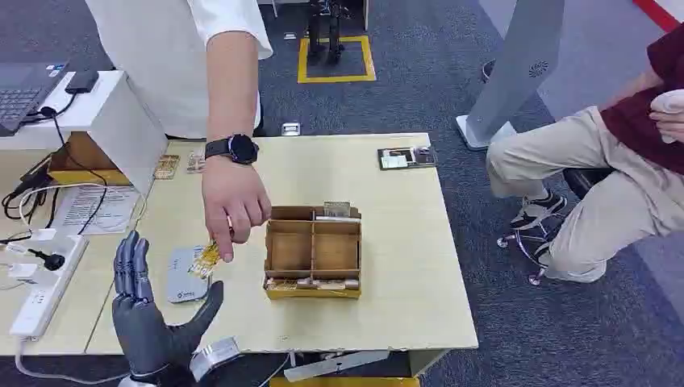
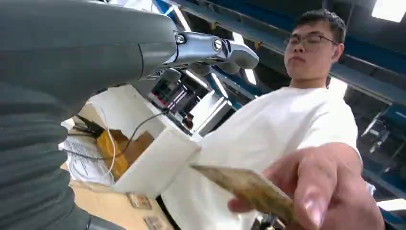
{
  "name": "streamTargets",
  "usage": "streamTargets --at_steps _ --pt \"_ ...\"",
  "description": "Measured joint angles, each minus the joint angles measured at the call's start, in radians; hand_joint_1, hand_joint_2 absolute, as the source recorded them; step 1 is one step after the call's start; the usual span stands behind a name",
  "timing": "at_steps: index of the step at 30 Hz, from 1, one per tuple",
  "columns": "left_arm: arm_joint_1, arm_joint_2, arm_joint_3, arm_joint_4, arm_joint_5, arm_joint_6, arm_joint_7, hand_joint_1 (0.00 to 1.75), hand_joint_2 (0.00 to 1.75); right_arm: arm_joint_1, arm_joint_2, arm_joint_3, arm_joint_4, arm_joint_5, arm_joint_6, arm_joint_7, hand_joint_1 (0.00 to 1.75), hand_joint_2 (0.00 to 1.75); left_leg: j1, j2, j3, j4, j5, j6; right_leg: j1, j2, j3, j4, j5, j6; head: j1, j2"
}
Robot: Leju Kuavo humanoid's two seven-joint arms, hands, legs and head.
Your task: Pass the card to the sensor for recognition and then transmit it.
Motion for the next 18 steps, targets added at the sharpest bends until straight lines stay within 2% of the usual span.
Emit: streamTargets --at_steps 5,18 --pt "-0.068 0.005 0.067 0.015 -0.036 0.000 0.027 0.00 1.75 -0.001 -0.006 0.023 0.001 0.020 0.004 0.002 0.00 0.00 0.000 0.000 0.000 0.000 0.000 0.000 0.000 0.000 0.000 0.000 0.000 0.000 0.000 0.000" --pt "-0.197 0.013 0.190 0.063 -0.047 0.000 0.035 0.00 1.75 -0.002 -0.014 0.056 0.007 0.038 0.014 0.005 0.00 0.00 0.000 0.001 0.000 0.000 0.000 0.000 0.000 0.001 0.000 0.000 0.000 0.000 0.000 0.000"
